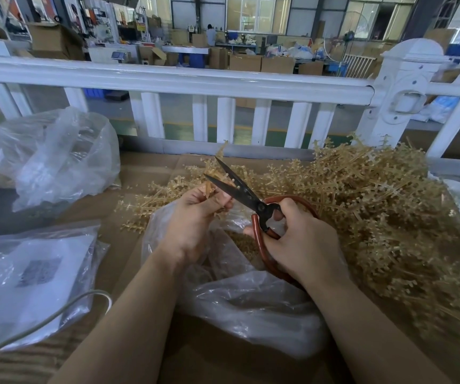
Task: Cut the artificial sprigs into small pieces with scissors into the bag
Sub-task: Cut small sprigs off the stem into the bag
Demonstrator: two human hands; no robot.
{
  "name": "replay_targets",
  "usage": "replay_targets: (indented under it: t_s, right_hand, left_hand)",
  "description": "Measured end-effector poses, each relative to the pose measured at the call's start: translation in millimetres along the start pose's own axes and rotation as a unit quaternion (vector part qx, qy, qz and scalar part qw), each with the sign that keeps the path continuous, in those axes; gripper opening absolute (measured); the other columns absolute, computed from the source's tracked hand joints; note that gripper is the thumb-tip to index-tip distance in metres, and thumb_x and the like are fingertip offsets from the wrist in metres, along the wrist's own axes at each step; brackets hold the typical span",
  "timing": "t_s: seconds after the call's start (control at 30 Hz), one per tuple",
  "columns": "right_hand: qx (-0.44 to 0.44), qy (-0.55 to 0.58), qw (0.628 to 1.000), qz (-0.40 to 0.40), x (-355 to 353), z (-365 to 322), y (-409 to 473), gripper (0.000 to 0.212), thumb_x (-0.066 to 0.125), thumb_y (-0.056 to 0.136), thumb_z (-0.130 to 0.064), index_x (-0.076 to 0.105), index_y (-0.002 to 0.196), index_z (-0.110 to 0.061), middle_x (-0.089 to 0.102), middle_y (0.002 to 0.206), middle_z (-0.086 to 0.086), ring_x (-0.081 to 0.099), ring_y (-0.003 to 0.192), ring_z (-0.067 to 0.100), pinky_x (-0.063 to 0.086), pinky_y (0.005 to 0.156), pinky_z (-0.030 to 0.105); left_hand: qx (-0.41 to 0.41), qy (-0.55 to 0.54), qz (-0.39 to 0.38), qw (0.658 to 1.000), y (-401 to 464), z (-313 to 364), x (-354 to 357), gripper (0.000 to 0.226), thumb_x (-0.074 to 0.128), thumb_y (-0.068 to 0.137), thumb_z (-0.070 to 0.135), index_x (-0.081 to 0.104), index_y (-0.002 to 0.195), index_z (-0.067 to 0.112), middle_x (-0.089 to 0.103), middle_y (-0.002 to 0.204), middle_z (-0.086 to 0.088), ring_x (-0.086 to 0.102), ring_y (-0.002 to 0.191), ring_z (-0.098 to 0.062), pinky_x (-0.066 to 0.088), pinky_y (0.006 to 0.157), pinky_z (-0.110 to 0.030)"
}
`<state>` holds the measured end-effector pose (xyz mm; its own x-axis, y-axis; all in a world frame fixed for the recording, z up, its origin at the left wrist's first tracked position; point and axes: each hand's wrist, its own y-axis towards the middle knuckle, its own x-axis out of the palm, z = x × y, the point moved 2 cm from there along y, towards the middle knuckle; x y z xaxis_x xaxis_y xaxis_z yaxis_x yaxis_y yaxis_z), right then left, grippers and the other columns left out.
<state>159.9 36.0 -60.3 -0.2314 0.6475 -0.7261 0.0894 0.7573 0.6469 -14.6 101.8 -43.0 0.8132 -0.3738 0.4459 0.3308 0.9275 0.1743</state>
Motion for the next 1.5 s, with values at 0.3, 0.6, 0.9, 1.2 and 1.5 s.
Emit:
replay_targets:
  t_s: [0.3, 0.6, 0.9, 1.2, 1.5]
  right_hand:
    - [0.014, 0.02, 1.0, -0.004, -3.2, -1.8, -1.1, 0.059, 0.037, 0.079, -0.095, 0.033, 0.081, -0.035, 0.047, 0.056, -0.019, 0.044, 0.044, -0.001, 0.029, 0.04, 0.012]
    - [0.014, 0.011, 1.0, -0.003, -1.8, -1.6, -0.7, 0.062, 0.029, 0.081, -0.096, 0.037, 0.081, -0.034, 0.051, 0.056, -0.018, 0.047, 0.044, 0.002, 0.029, 0.04, 0.013]
    - [0.016, 0.023, 0.999, -0.017, -2.8, -1.4, -1.1, 0.063, 0.035, 0.078, -0.095, 0.042, 0.083, -0.033, 0.057, 0.064, -0.015, 0.057, 0.051, 0.006, 0.042, 0.043, 0.02]
    - [0.02, 0.063, 0.997, -0.04, -6.5, -2.5, -1.7, 0.066, 0.026, 0.073, -0.1, 0.043, 0.084, -0.037, 0.055, 0.072, -0.023, 0.051, 0.057, 0.0, 0.034, 0.048, 0.01]
    - [0.019, 0.063, 0.997, -0.039, -5.9, -1.4, -2.1, 0.07, 0.025, 0.074, -0.1, 0.045, 0.082, -0.033, 0.058, 0.068, -0.019, 0.055, 0.054, 0.001, 0.038, 0.048, 0.011]
  left_hand:
    - [-0.003, -0.015, -0.02, 1.0, 0.0, -1.0, 0.9, 0.003, 0.064, 0.077, 0.009, 0.063, 0.08, 0.01, 0.064, 0.07, 0.0, 0.059, 0.066, -0.009, 0.052, 0.068, -0.018]
    - [0.008, 0.036, -0.005, 0.999, 1.4, -1.6, -2.0, 0.005, 0.063, 0.08, 0.011, 0.059, 0.083, 0.008, 0.059, 0.074, -0.004, 0.053, 0.072, -0.015, 0.044, 0.077, -0.03]
    - [0.048, 0.088, -0.049, 0.994, -0.6, -0.9, 1.0, 0.008, 0.061, 0.08, 0.015, 0.06, 0.087, 0.011, 0.06, 0.072, 0.004, 0.052, 0.066, -0.006, 0.045, 0.066, -0.018]
    - [0.039, 0.098, -0.061, 0.993, -0.1, -1.8, -2.0, 0.006, 0.062, 0.081, 0.017, 0.063, 0.087, 0.016, 0.062, 0.077, 0.005, 0.054, 0.071, -0.006, 0.046, 0.072, -0.019]
    - [0.041, 0.091, -0.07, 0.992, 1.5, -2.3, -3.4, 0.001, 0.064, 0.085, 0.017, 0.065, 0.086, 0.017, 0.064, 0.074, 0.007, 0.055, 0.069, -0.006, 0.045, 0.069, -0.02]
